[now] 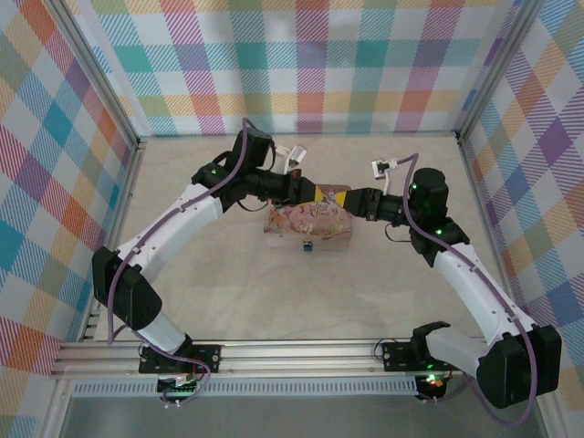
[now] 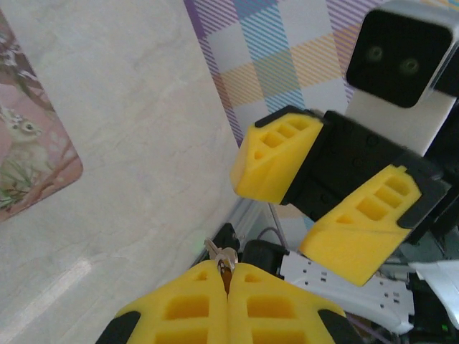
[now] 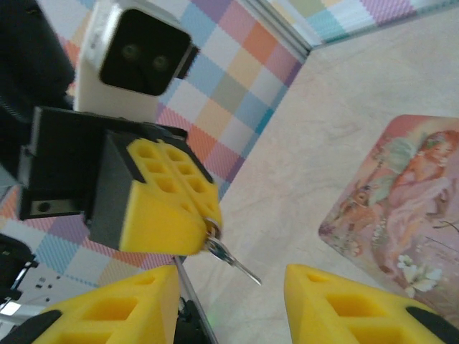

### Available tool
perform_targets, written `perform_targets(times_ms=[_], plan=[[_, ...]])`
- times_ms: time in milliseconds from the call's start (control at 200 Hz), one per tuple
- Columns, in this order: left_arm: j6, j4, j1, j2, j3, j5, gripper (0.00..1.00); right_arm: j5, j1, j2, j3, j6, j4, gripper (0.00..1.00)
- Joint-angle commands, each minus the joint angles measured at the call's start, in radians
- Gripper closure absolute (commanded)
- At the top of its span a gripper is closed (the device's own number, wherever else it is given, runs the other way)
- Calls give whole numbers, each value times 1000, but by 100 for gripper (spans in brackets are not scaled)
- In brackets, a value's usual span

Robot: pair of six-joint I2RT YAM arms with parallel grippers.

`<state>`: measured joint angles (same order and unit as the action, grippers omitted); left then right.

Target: Unlock a padlock with a key

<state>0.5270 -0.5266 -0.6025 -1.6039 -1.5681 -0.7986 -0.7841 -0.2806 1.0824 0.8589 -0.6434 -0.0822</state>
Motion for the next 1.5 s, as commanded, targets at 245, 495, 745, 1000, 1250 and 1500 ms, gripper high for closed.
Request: perform_targets(times_ms=[245, 495, 745, 1000, 1250, 1500], plan=[[-92, -59, -43, -17, -55, -115, 100, -138, 6, -6, 25, 15, -53, 64], [-98, -64, -58, -27, -70, -121, 100, -209, 6, -5, 21, 30, -50, 67], [-99, -73, -69, -39, -92, -113, 100, -266, 6, -10, 19, 57, -34, 75], [-105, -79, -72, -39, -96, -114, 100, -291, 6, -14, 15, 59, -34, 84], [-125, -73, -83, -34, -95, -136, 100, -287, 6, 13, 25, 62, -33, 100], [-136, -70, -82, -9, -94, -109, 77, -257, 7, 36, 16, 59, -29, 100]])
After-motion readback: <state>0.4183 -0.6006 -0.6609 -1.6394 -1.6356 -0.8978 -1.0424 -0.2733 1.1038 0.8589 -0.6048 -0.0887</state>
